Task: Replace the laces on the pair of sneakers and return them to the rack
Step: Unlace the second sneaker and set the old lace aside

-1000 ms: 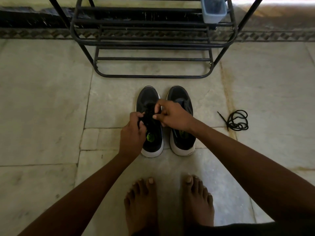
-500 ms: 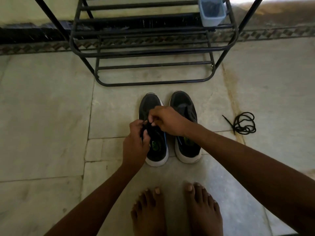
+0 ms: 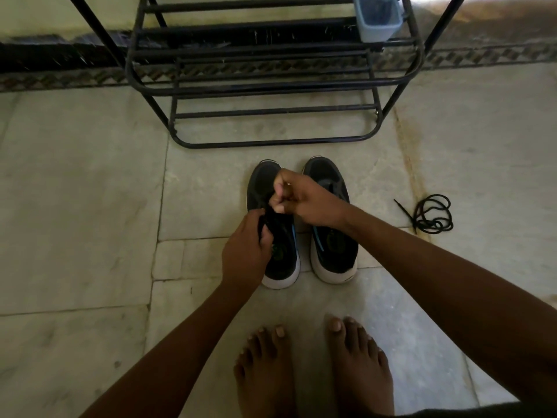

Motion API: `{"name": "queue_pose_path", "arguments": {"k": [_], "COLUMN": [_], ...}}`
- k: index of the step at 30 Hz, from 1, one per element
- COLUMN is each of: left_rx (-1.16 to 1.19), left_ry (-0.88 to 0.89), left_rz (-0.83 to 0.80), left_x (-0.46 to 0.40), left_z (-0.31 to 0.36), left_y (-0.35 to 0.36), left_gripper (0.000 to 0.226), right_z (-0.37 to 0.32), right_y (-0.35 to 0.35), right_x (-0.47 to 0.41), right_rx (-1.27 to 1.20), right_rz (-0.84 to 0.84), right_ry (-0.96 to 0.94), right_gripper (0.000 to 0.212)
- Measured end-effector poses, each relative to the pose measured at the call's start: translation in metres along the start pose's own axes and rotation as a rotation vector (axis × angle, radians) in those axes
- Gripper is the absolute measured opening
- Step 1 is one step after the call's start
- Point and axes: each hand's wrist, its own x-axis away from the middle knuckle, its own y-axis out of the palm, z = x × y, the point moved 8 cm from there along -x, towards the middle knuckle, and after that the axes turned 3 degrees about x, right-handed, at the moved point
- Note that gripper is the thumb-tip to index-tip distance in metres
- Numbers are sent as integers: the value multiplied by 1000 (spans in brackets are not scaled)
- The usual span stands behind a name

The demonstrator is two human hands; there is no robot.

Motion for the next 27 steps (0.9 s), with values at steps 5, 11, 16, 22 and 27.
{"name": "queue_pose_path", "arguments": {"k": [5,11,16,22,27], "left_rx": [2,13,-4,-13,-77], "left_ry": [-13,-9,-31,-21,-38], "left_rz": [-19,-16,-21,-32,-24], "left_x": [0,1,0,-1,1], "left_z": [1,0,1,-2,-2], "left_y": [1,-1,0,2,3], "left_gripper": [34,33,32,30,32], "right_z": [18,-5,-18,1,-8], "right_y": [-5,-14,-14,4,-1], "right_x": [10,8,0,-9,2], "right_rx": [-183,181,509,641,67], "right_rz": [-62,-75,-54,-85,61], "right_ry": [171,121,-2,41,88], "right_gripper": [23,28,16,3,9]}}
